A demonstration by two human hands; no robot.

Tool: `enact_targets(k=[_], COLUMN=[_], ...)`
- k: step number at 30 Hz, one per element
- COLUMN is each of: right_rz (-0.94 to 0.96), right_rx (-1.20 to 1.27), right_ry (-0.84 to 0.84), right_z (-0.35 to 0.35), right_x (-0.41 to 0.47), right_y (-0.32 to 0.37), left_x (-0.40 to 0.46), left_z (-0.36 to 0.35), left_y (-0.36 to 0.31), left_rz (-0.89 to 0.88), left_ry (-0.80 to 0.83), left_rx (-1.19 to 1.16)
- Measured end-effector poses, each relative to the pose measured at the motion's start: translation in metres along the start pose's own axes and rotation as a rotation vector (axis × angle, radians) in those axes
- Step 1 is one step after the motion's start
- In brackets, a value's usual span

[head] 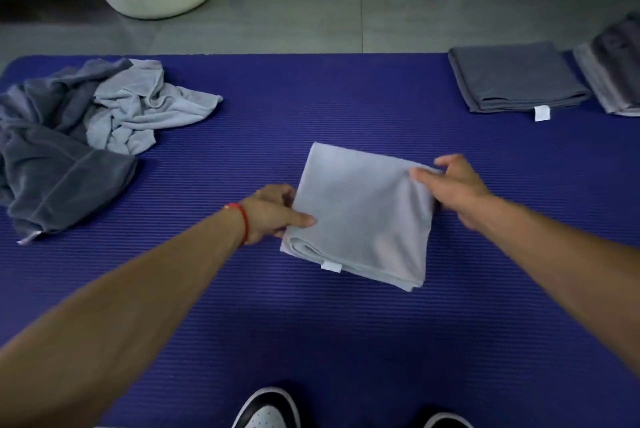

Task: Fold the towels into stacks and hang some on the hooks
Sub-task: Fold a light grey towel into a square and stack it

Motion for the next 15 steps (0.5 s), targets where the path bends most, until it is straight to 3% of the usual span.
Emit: enact_targets(k=[2,4,9,12,15], right_rz=[-0.105,-0.095,-0.135,-0.186,-0.186], right_rx=[-0.093,-0.187,-0.187,-0.009,0.206], right_ry=[0.097,0.115,0.116,0.152,0.083], right_z=[-0.014,-0.022,-0.039,-0.046,-0.031], right_x=[-0.018,-0.041,-0.078,-0.088,-0.091], right_y=[-0.028,-0.038,-0.05,-0.046,-0.031], left_x=[0.008,0.009,-0.005,-0.02,-0.037], left_z=[-0.006,-0.008,-0.012,-0.017,-0.025], left_y=[0.011,0.014,0.012,0.002,-0.017], left_rz=[-0.005,-0.023,0.056,0.095,0.027], left_ry=[-0.208,-0.26,-0.08,0.044,0.168], left_rx=[0.026,0.009,-0.053,-0.221,-0.358])
Point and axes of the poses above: each hand's wrist, its own x-axis towards the middle knuckle, its own z-axis out of the back of the hand, y = z × x, the point moved 7 cm from there along x, towards the middle knuckle, and after that the axes turned 14 degrees about z, right-handed, at the moved point
